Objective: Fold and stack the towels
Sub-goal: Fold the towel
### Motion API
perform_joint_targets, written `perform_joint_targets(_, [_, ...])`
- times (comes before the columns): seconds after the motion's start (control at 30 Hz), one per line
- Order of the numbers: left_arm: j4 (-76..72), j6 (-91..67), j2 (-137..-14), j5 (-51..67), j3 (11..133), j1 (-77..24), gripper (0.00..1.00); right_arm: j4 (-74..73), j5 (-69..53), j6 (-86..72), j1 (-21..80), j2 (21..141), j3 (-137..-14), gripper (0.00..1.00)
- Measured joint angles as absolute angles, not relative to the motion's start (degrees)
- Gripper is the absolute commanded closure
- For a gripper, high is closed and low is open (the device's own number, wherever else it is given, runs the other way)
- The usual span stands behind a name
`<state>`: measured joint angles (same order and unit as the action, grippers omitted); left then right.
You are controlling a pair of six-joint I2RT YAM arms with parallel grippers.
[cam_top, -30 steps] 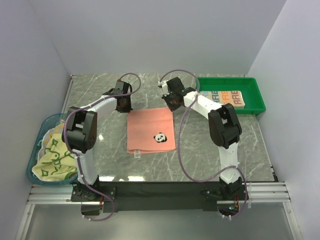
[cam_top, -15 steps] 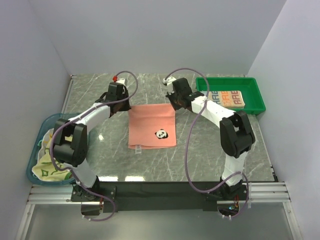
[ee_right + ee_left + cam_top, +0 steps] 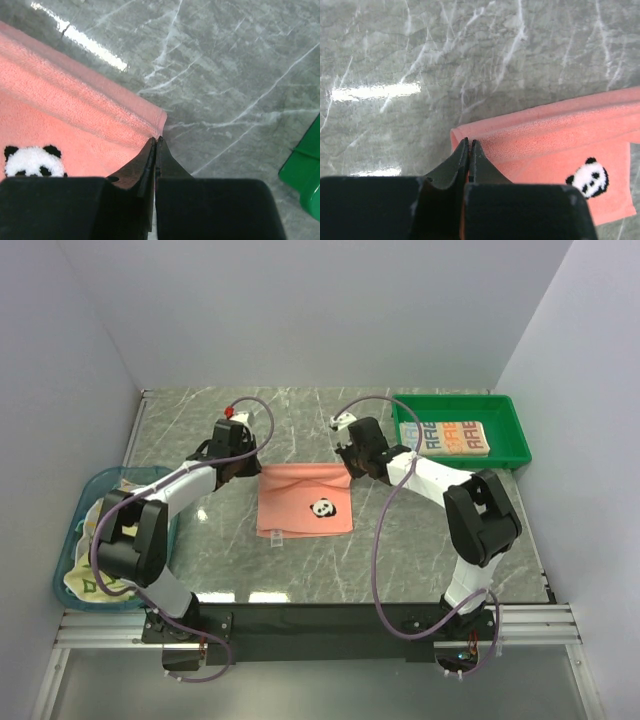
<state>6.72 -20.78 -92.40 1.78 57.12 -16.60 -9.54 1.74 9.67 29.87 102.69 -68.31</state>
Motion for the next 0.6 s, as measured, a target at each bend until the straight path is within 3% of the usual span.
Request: perform_joint_targets(0.6, [11.3,-20.3,-83.4,2.1,53.4,-17.6,0.99,-6.8,4.1,8.2,32.8,92.7,-60.6,1.0])
